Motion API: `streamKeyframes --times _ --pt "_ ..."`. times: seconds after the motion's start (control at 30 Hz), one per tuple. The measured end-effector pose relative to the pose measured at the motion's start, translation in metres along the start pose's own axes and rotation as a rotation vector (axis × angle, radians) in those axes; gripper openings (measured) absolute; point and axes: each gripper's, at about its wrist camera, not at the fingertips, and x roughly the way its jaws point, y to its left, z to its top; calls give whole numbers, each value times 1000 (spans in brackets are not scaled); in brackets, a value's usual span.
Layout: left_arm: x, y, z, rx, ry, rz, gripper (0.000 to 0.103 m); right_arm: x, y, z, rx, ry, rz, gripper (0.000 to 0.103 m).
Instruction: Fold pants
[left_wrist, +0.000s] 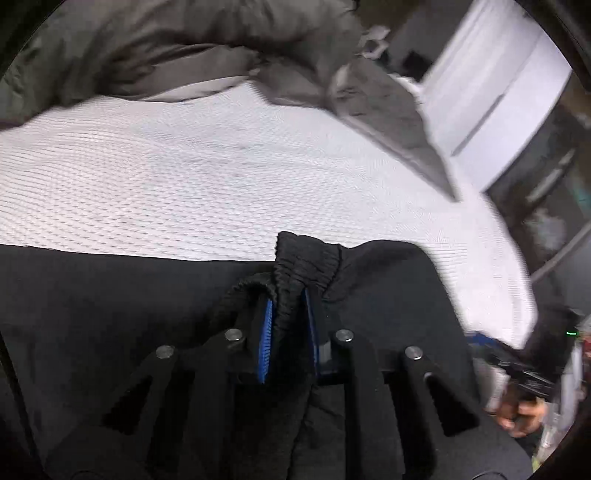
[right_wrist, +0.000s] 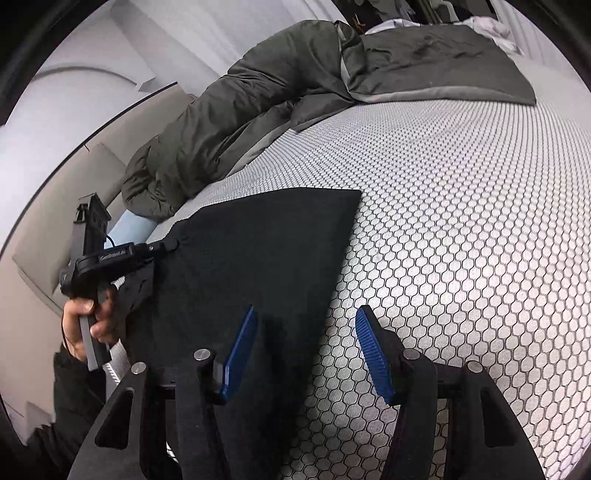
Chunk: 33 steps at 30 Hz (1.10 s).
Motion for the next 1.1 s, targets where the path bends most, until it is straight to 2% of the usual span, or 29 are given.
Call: streamKeyframes --times 0.03,0.07,0.1,0.2,0.23,0.27,0.33,0.4,0.47,0.5,0.53,0.6,0.63,0.7,0.77,0.8,0.83,0.87,0.9,0.97,1.03,1.1 --pt "8 3 -2 -1 31 35 22 1 -1 -1 3 5 -5 57" --pt "13 4 -5 -4 56 58 33 3 -2 -2 11 13 -10 57" --pt "14 4 -8 -5 63 79 36 5 -2 -3 23 24 -11 57" --pt "-10 -9 -20 74 19 110 48 3 -1 -13 37 55 16 57" --pt "-22 -14 -26 98 -11 116 61 0 1 -18 43 62 42 57" --pt "-31 -17 -33 112 -38 115 80 -5 2 -25 53 67 69 57" --pt "-49 -32 -50 146 -97 88 89 -12 7 -41 74 85 126 57" --pt "-58 -50 -69 180 -111 43 91 -18 13 -55 79 85 167 57" --pt "-54 -74 -85 239 -92 -15 91 -21 17 -71 87 93 192 54" --pt "-49 -85 -91 275 -84 -33 91 -22 19 -79 85 88 199 45" --pt "-42 -98 -98 307 -81 -35 91 -25 22 -88 85 83 192 31" --pt "-29 -113 -106 344 -57 -28 91 -23 21 -95 101 78 176 21" --pt "-25 -121 -110 372 -37 -23 91 -25 23 -99 93 79 174 19" --pt "-20 -128 -112 387 -46 5 91 -28 26 -106 73 92 169 19" --pt "-24 -133 -118 371 -58 -2 91 -35 28 -112 39 107 157 23" --pt "-26 -136 -120 376 -55 -20 91 -41 29 -112 31 92 153 36" --pt "-27 -142 -125 404 -53 -31 91 -47 28 -109 34 74 159 58" --pt "-25 -151 -130 448 -57 -26 91 -50 26 -103 44 49 171 66" --pt "-24 -160 -138 494 -60 -18 91 -51 24 -95 56 28 182 69" --pt "-17 -178 -158 564 -35 -16 91 -47 20 -82 79 21 169 69" --pt "-8 -188 -172 596 0 -26 92 -34 16 -70 98 43 142 69" --pt "1 -196 -183 633 10 12 97 -21 20 -65 72 80 125 67"
